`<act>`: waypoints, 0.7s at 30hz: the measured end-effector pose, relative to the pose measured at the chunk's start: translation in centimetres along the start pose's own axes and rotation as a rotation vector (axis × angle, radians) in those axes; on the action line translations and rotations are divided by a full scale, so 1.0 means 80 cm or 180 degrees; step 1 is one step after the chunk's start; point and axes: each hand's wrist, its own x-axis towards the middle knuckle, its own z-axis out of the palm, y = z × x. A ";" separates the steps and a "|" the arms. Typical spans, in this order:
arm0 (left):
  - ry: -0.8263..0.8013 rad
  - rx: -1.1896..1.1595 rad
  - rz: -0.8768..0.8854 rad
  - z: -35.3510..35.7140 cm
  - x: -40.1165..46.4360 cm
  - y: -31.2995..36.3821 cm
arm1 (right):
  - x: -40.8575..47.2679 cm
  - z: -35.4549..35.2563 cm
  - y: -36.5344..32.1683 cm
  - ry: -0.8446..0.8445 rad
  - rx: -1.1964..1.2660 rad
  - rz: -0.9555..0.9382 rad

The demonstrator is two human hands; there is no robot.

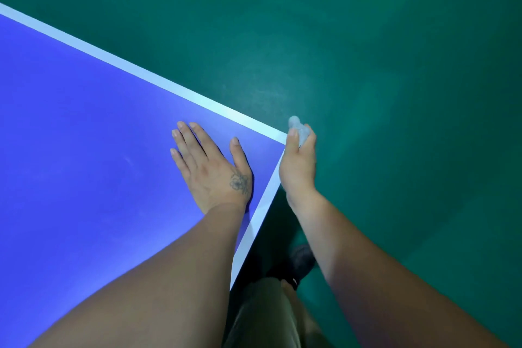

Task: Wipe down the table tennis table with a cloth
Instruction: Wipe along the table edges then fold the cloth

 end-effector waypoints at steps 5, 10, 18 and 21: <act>-0.0061 0.0070 -0.0038 -0.002 -0.001 0.000 | 0.031 -0.053 -0.022 -0.1072 -0.1261 -0.0115; -0.0051 0.0114 -0.0033 -0.003 -0.002 0.000 | 0.069 -0.089 -0.041 -0.2047 -0.1997 -0.0021; -0.0151 0.0183 -0.0032 -0.005 0.002 0.005 | 0.104 -0.062 -0.050 -0.2659 -0.2543 0.0069; -0.0187 0.0222 -0.0026 -0.007 0.001 0.005 | 0.107 -0.022 -0.076 -0.3032 -0.2758 -0.0003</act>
